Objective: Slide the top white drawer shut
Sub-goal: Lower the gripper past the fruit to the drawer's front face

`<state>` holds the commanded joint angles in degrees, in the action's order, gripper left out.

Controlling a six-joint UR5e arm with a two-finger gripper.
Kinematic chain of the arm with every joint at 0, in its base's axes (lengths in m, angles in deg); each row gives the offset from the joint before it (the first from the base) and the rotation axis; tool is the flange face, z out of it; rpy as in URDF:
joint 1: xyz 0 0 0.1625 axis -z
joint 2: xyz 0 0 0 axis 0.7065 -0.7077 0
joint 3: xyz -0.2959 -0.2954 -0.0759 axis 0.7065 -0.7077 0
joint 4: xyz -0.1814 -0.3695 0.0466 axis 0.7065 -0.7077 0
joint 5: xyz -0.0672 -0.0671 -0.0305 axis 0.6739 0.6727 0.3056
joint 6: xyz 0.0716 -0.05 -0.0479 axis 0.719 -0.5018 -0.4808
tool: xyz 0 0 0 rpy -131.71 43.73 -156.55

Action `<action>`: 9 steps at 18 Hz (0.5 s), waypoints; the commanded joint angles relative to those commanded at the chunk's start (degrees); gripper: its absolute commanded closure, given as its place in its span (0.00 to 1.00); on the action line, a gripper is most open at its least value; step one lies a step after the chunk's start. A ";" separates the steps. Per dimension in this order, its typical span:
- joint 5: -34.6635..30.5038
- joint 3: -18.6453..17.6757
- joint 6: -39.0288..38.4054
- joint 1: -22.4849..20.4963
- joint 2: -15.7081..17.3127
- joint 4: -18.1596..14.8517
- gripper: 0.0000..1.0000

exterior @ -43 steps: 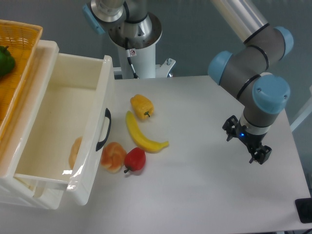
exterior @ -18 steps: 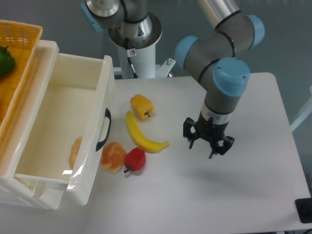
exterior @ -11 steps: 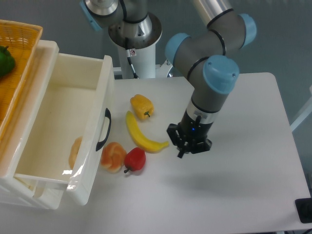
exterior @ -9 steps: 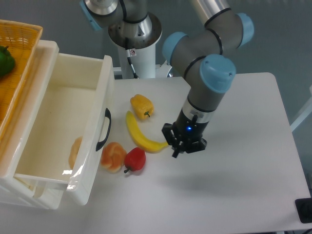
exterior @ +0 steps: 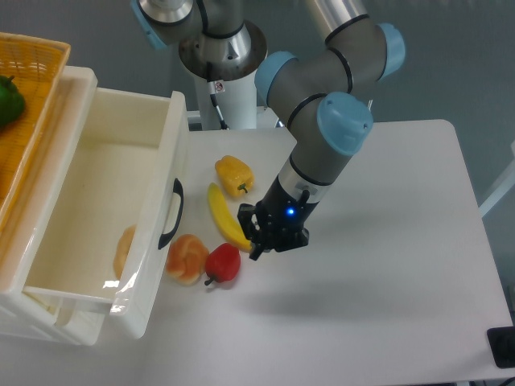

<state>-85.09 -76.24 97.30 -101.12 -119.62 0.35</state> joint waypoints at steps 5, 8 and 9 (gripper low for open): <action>1.32 0.17 0.61 0.26 0.09 -8.07 1.00; 1.32 0.17 0.61 1.14 0.09 -11.59 1.00; 1.32 0.17 0.61 1.40 0.09 -12.73 1.00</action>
<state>-83.77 -76.07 97.91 -99.72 -119.53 -12.38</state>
